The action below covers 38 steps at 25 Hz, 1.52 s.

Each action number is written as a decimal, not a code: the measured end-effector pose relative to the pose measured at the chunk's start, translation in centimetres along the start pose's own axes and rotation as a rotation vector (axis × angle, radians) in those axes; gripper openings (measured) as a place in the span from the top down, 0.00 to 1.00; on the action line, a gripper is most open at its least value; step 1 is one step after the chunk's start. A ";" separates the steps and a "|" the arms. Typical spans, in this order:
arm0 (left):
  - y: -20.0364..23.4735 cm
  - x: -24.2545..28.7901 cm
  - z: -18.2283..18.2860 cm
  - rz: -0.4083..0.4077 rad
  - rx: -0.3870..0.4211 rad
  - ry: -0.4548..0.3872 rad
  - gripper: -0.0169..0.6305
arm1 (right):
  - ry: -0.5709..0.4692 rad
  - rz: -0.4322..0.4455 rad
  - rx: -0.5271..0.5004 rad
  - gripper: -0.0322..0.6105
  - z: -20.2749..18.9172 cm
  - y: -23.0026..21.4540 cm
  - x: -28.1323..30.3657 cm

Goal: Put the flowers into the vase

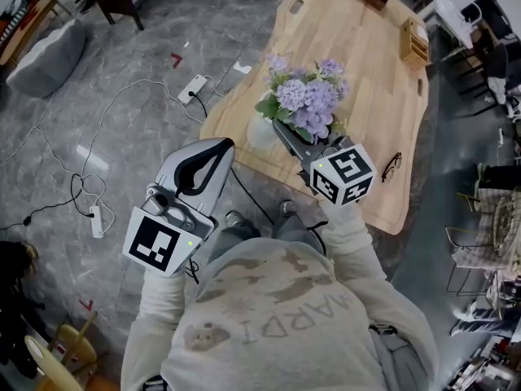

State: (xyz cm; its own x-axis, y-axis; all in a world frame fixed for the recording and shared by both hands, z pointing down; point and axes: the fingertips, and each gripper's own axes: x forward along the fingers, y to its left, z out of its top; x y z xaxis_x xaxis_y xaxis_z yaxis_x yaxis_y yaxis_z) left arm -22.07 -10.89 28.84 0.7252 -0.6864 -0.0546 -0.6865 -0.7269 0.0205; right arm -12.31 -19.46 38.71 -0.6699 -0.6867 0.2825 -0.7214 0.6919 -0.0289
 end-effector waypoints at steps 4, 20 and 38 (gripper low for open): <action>0.1 -0.1 -0.2 0.009 0.001 0.001 0.97 | 0.025 -0.003 -0.026 0.56 -0.2 0.0 -0.2; -0.1 0.4 -0.4 -0.002 -0.001 0.000 0.97 | 0.202 0.004 -0.124 0.51 -1.9 0.3 -1.3; -3.9 2.8 0.0 -0.072 0.008 0.005 0.97 | -0.144 0.087 0.061 0.91 2.2 3.0 -8.2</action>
State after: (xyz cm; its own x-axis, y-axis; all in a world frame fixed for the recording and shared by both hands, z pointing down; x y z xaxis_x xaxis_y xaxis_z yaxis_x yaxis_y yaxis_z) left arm -17.33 -10.03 28.58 0.7727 -0.6328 -0.0504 -0.6333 -0.7739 0.0085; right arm -9.38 -12.23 34.23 -0.7455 -0.6525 0.1359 -0.6658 0.7385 -0.1064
